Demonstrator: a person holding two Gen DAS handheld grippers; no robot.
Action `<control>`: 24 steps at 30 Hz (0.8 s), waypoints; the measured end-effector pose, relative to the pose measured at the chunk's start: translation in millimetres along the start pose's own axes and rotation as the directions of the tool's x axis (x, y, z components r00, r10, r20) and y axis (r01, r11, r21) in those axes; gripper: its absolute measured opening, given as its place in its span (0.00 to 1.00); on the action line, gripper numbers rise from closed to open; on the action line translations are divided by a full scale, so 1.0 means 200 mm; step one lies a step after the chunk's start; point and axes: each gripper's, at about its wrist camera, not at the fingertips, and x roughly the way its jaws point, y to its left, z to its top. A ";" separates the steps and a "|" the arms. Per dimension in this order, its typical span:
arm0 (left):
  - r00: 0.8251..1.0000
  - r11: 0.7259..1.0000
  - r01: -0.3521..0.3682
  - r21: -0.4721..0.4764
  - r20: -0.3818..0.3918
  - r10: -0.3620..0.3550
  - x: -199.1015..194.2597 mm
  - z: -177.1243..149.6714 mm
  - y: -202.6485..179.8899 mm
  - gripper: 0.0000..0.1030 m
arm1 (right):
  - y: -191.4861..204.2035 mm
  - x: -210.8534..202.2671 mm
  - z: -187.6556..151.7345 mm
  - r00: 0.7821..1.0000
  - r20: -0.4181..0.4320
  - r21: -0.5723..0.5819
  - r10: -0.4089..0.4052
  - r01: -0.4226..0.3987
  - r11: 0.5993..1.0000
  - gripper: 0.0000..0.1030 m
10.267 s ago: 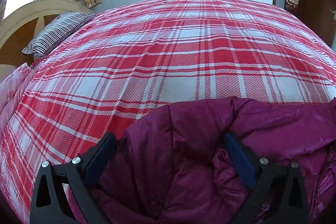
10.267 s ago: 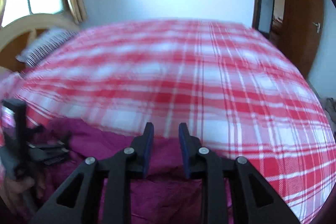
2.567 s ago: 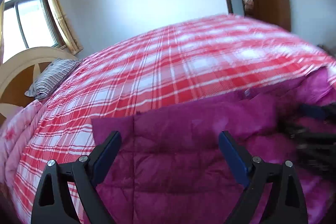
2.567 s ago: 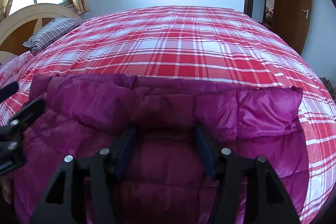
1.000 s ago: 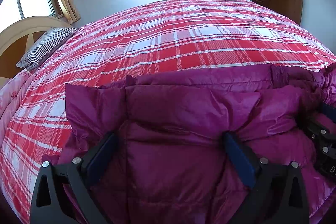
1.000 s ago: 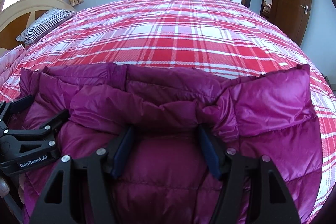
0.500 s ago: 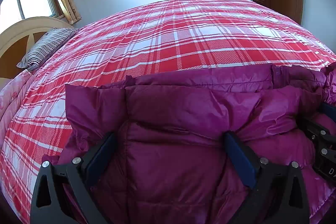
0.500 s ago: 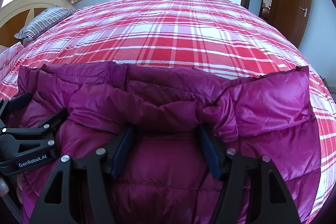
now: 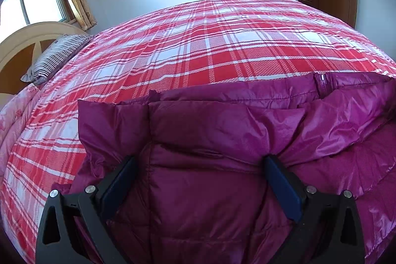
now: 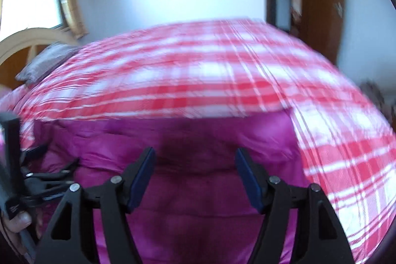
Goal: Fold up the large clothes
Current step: 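Press and smooth the folded jacket with both open tools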
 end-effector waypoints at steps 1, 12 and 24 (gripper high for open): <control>1.000 1.000 -0.018 0.014 0.004 0.018 -0.02 0.01 -0.01 0.99 | -0.07 0.06 -0.02 0.999 -0.041 0.043 -0.020 0.022 0.999 0.68; 0.991 0.982 0.110 0.152 0.054 -0.119 -0.39 -0.02 -0.26 0.99 | -0.11 0.18 -0.05 0.995 -0.101 0.061 0.005 0.001 0.998 0.75; 0.995 0.995 0.092 0.033 0.038 -0.093 -0.16 -0.10 -0.23 0.99 | -0.10 0.16 -0.05 0.996 -0.086 0.073 0.002 0.004 0.997 0.75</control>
